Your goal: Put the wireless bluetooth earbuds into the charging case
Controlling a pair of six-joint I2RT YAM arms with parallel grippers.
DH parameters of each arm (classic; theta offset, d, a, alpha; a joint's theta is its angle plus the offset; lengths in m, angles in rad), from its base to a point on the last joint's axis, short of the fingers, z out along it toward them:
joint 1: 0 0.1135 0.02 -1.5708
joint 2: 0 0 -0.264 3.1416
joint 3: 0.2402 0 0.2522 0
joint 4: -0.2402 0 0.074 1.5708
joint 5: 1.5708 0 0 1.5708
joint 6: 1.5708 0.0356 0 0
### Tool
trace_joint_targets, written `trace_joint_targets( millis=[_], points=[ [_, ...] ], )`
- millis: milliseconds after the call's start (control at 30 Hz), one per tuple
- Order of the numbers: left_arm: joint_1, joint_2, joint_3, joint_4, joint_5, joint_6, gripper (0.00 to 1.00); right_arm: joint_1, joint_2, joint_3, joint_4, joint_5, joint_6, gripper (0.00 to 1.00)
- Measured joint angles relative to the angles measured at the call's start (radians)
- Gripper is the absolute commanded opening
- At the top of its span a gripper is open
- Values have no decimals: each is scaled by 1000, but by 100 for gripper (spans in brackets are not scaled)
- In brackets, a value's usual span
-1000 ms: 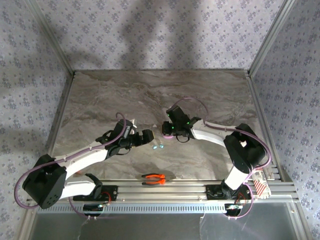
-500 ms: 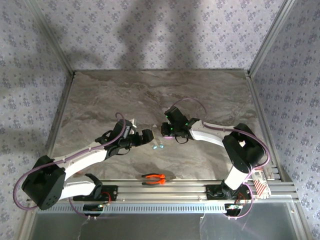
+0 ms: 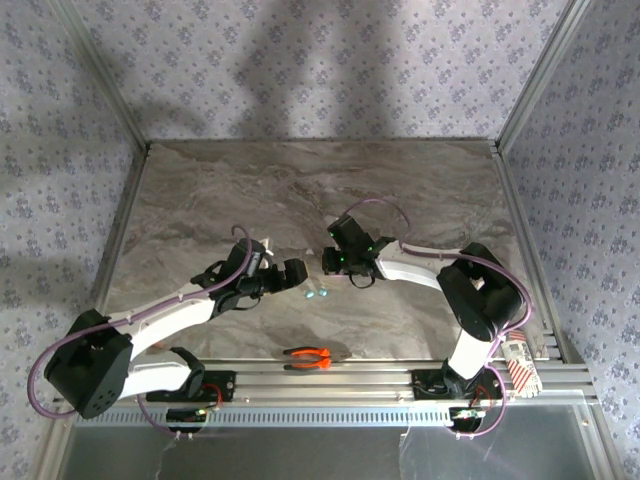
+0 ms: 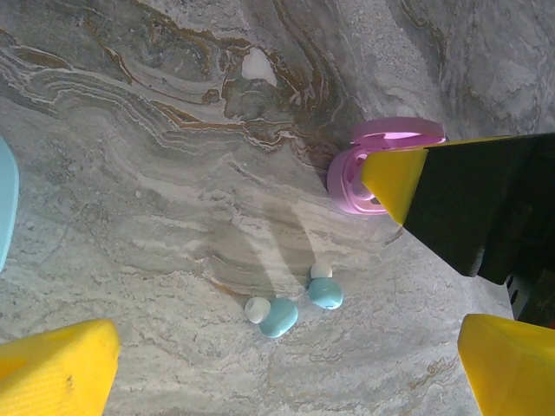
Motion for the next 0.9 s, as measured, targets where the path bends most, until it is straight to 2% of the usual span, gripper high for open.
trace_joint_targets(
  millis=[700, 900],
  points=[
    [0, 0, 0, 0, 0, 0, 100, 0, 0, -7, 11, 1, 0, 15],
    [0, 0, 0, 0, 0, 0, 100, 0, 0, -8, 11, 4, 3, 20]
  ],
)
